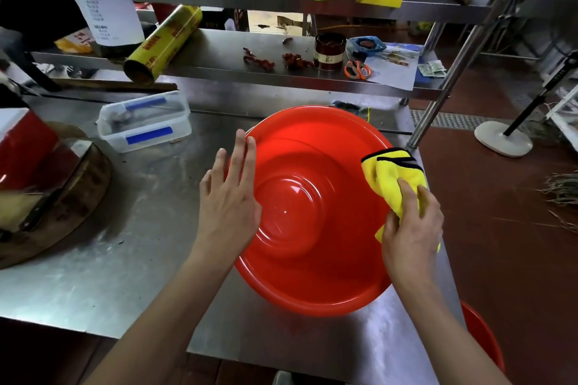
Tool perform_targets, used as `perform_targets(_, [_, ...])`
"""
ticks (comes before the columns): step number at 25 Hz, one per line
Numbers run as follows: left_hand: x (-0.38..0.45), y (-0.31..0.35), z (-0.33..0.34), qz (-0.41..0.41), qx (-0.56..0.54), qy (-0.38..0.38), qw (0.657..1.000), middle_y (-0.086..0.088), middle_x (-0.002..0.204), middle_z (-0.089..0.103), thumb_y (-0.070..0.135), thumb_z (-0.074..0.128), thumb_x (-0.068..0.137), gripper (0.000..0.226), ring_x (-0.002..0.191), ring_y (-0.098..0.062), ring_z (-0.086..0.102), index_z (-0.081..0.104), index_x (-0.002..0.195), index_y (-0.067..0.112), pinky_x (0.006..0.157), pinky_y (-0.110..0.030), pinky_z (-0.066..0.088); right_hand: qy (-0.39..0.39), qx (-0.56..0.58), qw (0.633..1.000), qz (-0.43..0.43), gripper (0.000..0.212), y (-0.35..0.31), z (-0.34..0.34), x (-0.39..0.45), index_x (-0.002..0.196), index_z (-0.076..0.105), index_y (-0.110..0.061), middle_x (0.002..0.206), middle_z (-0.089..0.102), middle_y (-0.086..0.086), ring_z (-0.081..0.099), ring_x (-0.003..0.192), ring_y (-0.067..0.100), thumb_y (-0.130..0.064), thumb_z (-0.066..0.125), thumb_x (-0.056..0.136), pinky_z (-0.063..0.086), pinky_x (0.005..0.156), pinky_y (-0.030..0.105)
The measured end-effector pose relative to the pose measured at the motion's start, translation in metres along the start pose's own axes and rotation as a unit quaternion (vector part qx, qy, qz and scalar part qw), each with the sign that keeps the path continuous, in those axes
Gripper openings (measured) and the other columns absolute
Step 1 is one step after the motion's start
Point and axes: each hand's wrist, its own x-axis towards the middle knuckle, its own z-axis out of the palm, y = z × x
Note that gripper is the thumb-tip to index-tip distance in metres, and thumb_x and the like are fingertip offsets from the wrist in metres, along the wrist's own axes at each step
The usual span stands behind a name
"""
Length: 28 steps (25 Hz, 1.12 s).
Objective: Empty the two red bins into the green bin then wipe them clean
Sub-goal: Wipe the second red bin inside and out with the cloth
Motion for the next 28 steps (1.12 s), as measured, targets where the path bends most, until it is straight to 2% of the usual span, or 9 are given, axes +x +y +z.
perform_targets(4, [-0.007, -0.004, 0.003, -0.011, -0.010, 0.001, 1.000, 0.003, 0.170, -0.012, 0.004, 0.063, 0.083, 0.107, 0.157, -0.028, -0.002, -0.007, 0.162, 0.020, 0.123, -0.053, 0.020, -0.001, 0.005, 1.000, -0.010, 0.061, -0.003, 0.000, -0.001, 0.147, 0.046, -0.023, 0.151, 0.037, 0.016, 0.039, 0.132, 0.040, -0.005, 0.062, 0.092, 0.040, 0.102, 0.060])
perform_targets(9, [-0.017, -0.003, 0.002, 0.008, -0.074, 0.057, 0.996, -0.004, 0.171, 0.001, -0.003, 0.059, 0.087, 0.091, 0.157, -0.024, 0.001, 0.010, 0.162, 0.010, 0.125, -0.035, 0.011, -0.016, 0.021, 0.999, -0.027, 0.061, 0.003, 0.000, -0.001, 0.148, 0.044, -0.025, 0.152, 0.035, 0.013, 0.037, 0.135, 0.036, -0.005, 0.060, 0.093, 0.045, 0.102, 0.059])
perform_targets(11, [-0.024, 0.003, 0.002, -0.011, -0.098, 0.080, 0.992, -0.007, 0.170, 0.002, -0.003, 0.059, 0.091, 0.085, 0.157, -0.020, 0.004, 0.013, 0.161, 0.007, 0.124, -0.030, 0.010, -0.018, 0.027, 0.999, -0.022, 0.062, 0.008, 0.000, -0.003, 0.148, 0.043, -0.026, 0.153, 0.035, 0.011, 0.037, 0.135, 0.035, -0.004, 0.060, 0.093, 0.046, 0.102, 0.058])
perform_targets(13, [-0.027, 0.008, 0.003, -0.032, -0.099, 0.098, 0.990, -0.008, 0.170, 0.008, 0.000, 0.060, 0.093, 0.080, 0.157, -0.019, 0.010, 0.017, 0.161, 0.007, 0.123, -0.029, 0.014, -0.021, 0.032, 0.999, -0.014, 0.062, 0.010, -0.002, -0.004, 0.149, 0.043, -0.027, 0.153, 0.034, 0.010, 0.036, 0.136, 0.034, -0.005, 0.059, 0.094, 0.045, 0.102, 0.058])
perform_targets(17, [-0.019, 0.005, 0.004, -0.057, -0.134, 0.114, 0.983, -0.009, 0.164, 0.029, 0.001, 0.058, 0.096, 0.072, 0.148, -0.024, 0.033, 0.026, 0.159, 0.011, 0.119, -0.039, 0.033, -0.021, 0.022, 0.999, -0.011, 0.060, 0.005, -0.002, -0.002, 0.148, 0.043, -0.026, 0.152, 0.035, 0.010, 0.038, 0.134, 0.035, -0.007, 0.059, 0.094, 0.045, 0.101, 0.059])
perform_targets(20, [-0.021, 0.001, 0.001, -0.120, -0.239, 0.101, 0.958, -0.007, 0.159, 0.039, 0.005, 0.054, 0.100, 0.065, 0.144, -0.019, 0.040, 0.027, 0.159, 0.013, 0.113, -0.018, 0.029, -0.022, 0.028, 0.999, -0.008, 0.060, 0.002, -0.001, 0.002, 0.149, 0.042, -0.027, 0.151, 0.036, 0.010, 0.038, 0.135, 0.035, -0.006, 0.058, 0.095, 0.046, 0.102, 0.060])
perform_targets(22, [-0.024, -0.002, 0.001, -0.118, -0.274, 0.085, 0.951, -0.003, 0.160, 0.037, 0.005, 0.052, 0.102, 0.066, 0.144, -0.010, 0.036, 0.025, 0.160, 0.017, 0.109, -0.007, 0.023, -0.019, 0.058, 0.998, 0.013, 0.059, 0.002, -0.002, 0.003, 0.149, 0.041, -0.027, 0.151, 0.039, 0.008, 0.039, 0.136, 0.033, -0.004, 0.056, 0.096, 0.045, 0.103, 0.058])
perform_targets(24, [-0.025, -0.005, 0.002, -0.119, -0.293, 0.082, 0.945, 0.000, 0.161, 0.035, 0.005, 0.051, 0.103, 0.066, 0.143, -0.006, 0.032, 0.023, 0.161, 0.022, 0.112, -0.014, 0.025, -0.013, 0.096, 0.995, 0.015, 0.057, -0.002, -0.001, 0.013, 0.147, 0.043, -0.025, 0.146, 0.045, 0.008, 0.044, 0.132, 0.031, -0.002, 0.055, 0.097, 0.045, 0.104, 0.056])
perform_targets(28, [-0.022, -0.004, 0.004, -0.124, -0.307, 0.082, 0.940, -0.002, 0.161, 0.036, 0.006, 0.050, 0.103, 0.065, 0.145, -0.017, 0.037, 0.023, 0.161, 0.023, 0.115, -0.033, 0.035, -0.015, 0.108, 0.992, -0.066, 0.056, -0.021, 0.009, 0.059, 0.143, 0.050, -0.018, 0.139, 0.056, 0.009, 0.053, 0.124, 0.032, 0.001, 0.057, 0.092, 0.044, 0.103, 0.049])
